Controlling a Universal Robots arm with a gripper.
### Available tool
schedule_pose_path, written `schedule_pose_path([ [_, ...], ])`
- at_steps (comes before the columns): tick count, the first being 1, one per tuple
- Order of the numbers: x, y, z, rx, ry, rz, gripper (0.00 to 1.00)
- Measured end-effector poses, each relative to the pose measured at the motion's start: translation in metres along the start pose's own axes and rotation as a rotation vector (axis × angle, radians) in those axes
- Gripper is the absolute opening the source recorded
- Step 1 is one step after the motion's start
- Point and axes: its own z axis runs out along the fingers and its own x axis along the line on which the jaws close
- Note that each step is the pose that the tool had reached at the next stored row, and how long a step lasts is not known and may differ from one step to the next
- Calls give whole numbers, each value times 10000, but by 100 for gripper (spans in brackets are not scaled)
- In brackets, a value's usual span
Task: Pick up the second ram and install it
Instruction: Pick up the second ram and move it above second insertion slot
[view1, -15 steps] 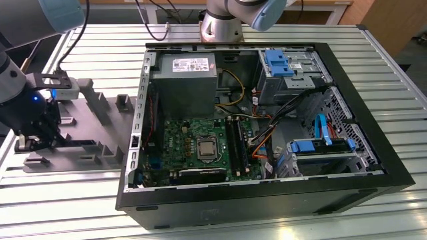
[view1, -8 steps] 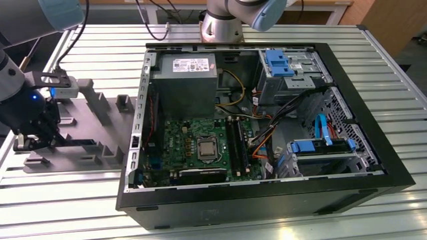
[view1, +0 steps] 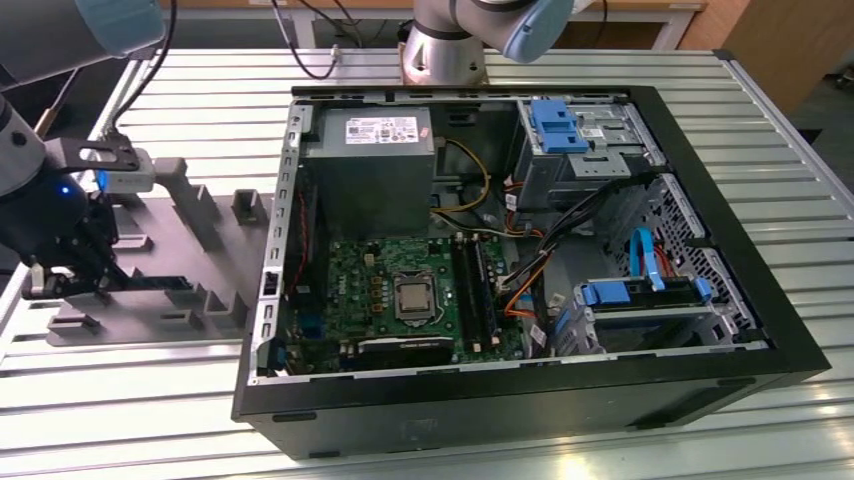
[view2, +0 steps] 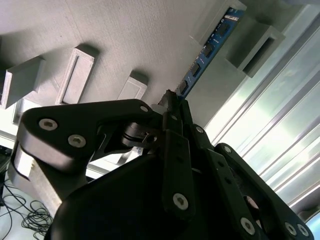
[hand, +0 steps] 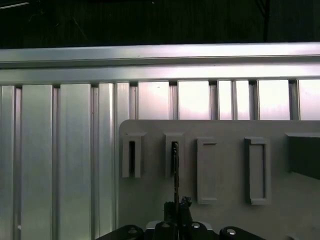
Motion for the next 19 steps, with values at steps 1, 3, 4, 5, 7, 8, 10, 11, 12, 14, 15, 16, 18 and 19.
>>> schedule_pose_path([
  [1, 0, 0, -7, 0, 0, 0, 14],
  [3, 0, 0, -21, -1, 1, 0, 14],
  [4, 0, 0, -27, 0, 1, 0, 14],
  [5, -1, 0, -33, 0, 0, 0, 14],
  [7, -1, 0, -46, 0, 1, 1, 14],
  [8, -1, 0, -51, 0, 0, 0, 14],
  [10, -1, 0, -62, 0, 1, 0, 14],
  [11, -1, 0, -68, -1, 1, 0, 14],
  [12, -1, 0, -74, 0, 1, 0, 14],
  [14, -1, 1, -88, -1, 1, 0, 14],
  [15, -1, 1, -95, -1, 1, 1, 14],
  [16, -1, 1, -102, 0, 0, 0, 14],
  [18, -1, 1, -119, 0, 1, 0, 14],
  [19, -1, 1, -127, -1, 1, 0, 14],
])
